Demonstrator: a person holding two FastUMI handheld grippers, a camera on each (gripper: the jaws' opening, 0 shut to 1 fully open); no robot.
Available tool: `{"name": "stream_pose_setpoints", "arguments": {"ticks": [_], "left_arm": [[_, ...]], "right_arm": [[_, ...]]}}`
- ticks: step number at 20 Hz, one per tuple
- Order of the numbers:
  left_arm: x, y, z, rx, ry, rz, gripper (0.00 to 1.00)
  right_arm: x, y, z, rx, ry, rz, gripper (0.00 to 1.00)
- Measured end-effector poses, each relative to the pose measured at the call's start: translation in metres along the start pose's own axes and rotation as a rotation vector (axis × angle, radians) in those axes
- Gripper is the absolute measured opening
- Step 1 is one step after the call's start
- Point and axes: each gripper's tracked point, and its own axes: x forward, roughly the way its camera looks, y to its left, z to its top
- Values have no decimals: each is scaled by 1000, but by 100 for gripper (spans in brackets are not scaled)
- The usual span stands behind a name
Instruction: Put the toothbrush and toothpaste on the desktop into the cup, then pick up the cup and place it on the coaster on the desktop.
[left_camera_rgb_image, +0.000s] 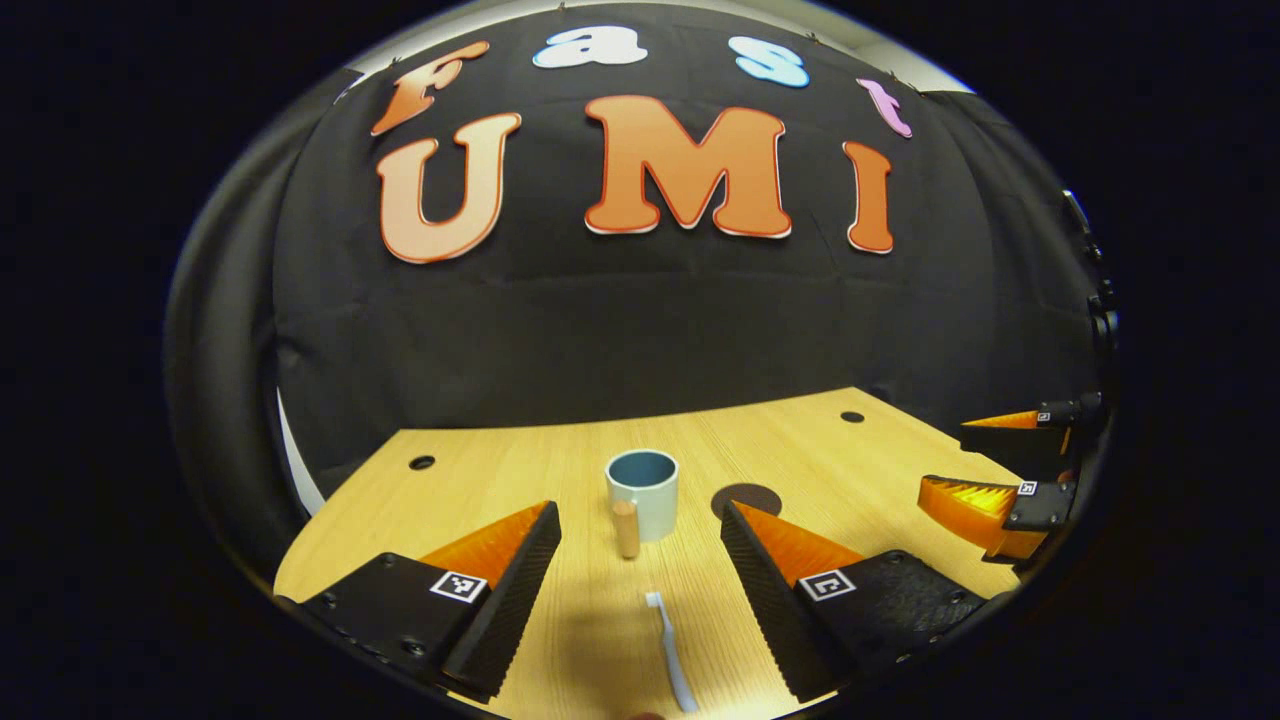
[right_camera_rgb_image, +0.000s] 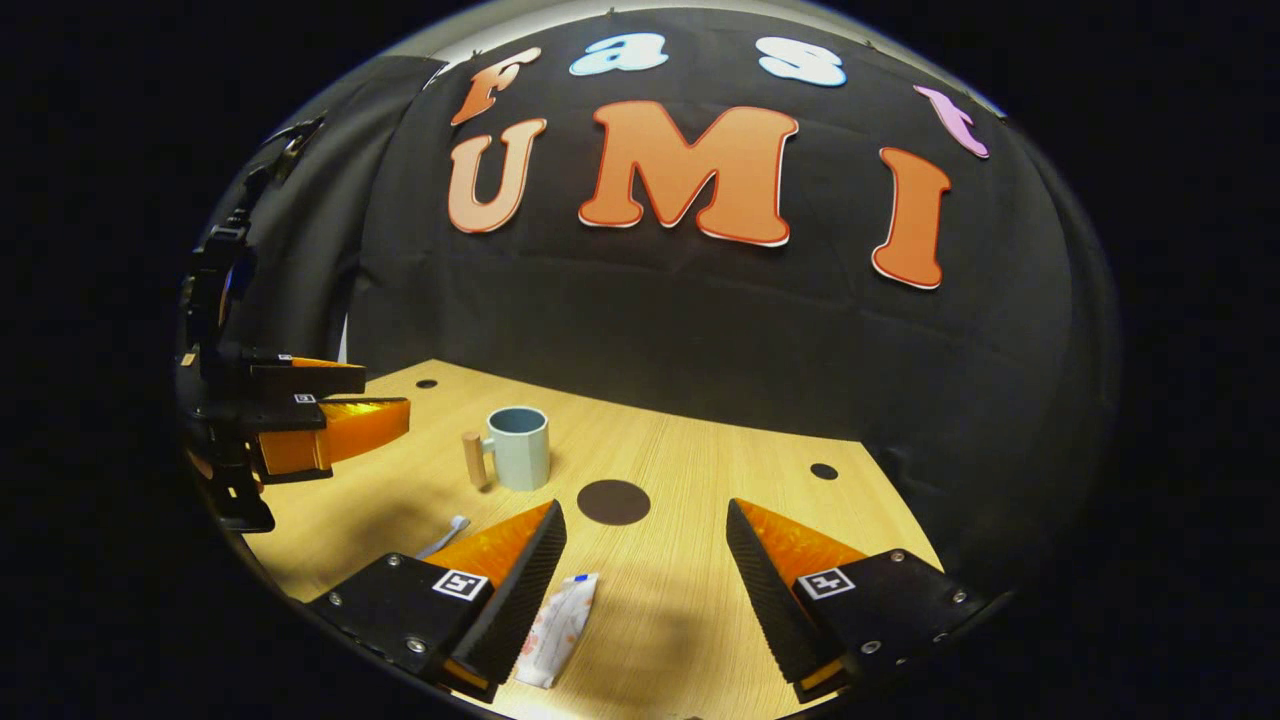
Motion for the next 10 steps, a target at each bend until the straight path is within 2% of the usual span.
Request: {"name": "stream_pose_setpoints", "arguments": {"ticks": [2,5,10], "left_arm": [[6,-5,-21,-17,79,-14,97],[13,-7,-43,-48,183,-20,97],[19,-10,-77,-48,318,-49,98]], "right_arm": [[3,14,-15,-13,56,37,95],[11,23,-34,-35,128,47,91],[24,48,-62,-27,238,102,87]]}}
